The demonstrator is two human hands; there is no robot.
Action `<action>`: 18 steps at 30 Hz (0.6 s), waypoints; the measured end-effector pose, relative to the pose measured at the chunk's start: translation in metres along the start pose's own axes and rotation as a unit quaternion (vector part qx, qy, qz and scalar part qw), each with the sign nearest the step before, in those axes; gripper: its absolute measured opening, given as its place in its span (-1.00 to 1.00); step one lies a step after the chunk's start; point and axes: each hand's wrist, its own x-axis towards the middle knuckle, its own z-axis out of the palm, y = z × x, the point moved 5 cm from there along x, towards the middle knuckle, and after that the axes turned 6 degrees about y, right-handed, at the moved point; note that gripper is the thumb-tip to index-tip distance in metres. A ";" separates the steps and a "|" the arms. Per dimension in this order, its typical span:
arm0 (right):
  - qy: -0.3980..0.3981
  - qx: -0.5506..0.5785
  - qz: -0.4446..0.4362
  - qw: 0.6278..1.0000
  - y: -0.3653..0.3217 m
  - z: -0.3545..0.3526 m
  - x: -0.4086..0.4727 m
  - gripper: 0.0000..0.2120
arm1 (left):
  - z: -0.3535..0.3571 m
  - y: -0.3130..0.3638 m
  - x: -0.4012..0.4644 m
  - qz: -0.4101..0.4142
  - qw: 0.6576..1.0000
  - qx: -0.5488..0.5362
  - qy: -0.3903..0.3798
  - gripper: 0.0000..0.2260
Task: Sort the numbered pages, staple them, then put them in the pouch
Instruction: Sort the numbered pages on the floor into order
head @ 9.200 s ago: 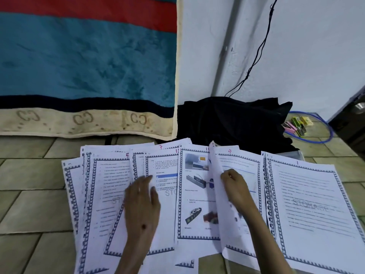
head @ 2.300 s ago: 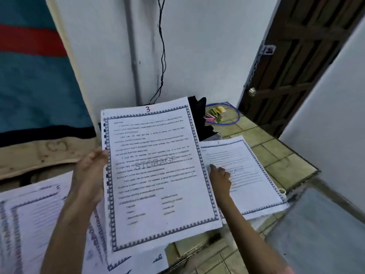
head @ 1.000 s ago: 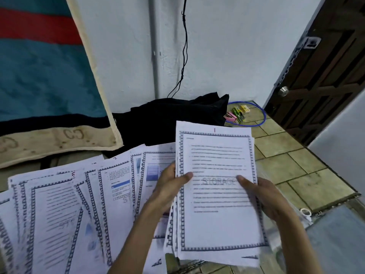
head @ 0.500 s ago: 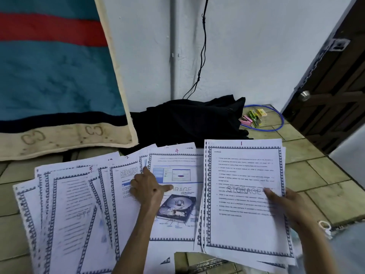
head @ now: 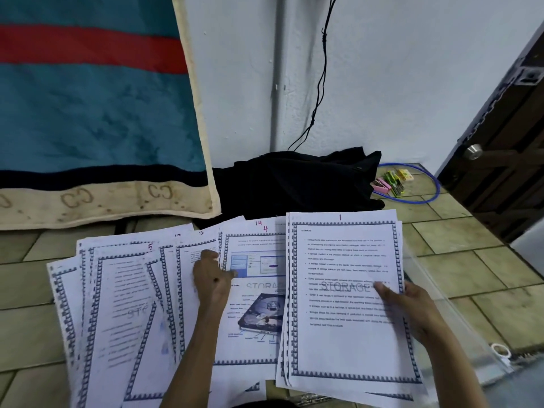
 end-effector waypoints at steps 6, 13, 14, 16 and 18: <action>-0.002 0.009 0.006 1.000 0.000 0.008 0.001 -0.02 | -0.013 0.006 0.002 0.001 0.998 -0.058 0.020 -0.77; -0.083 0.114 0.073 0.987 0.002 0.027 0.000 -0.56 | -0.018 0.050 -0.010 0.051 0.972 -0.162 -0.160 -0.94; -0.095 0.129 0.081 0.984 0.001 0.032 0.000 -0.55 | -0.019 0.056 -0.013 0.053 0.965 -0.183 -0.179 -0.88; -0.126 0.146 0.089 0.977 -0.003 0.044 0.000 -0.42 | -0.018 0.066 -0.018 0.043 0.952 -0.218 -0.210 -0.76; -0.152 0.168 0.088 0.970 -0.009 0.054 -0.002 -0.44 | -0.013 0.074 -0.025 0.024 0.941 -0.242 -0.236 -0.66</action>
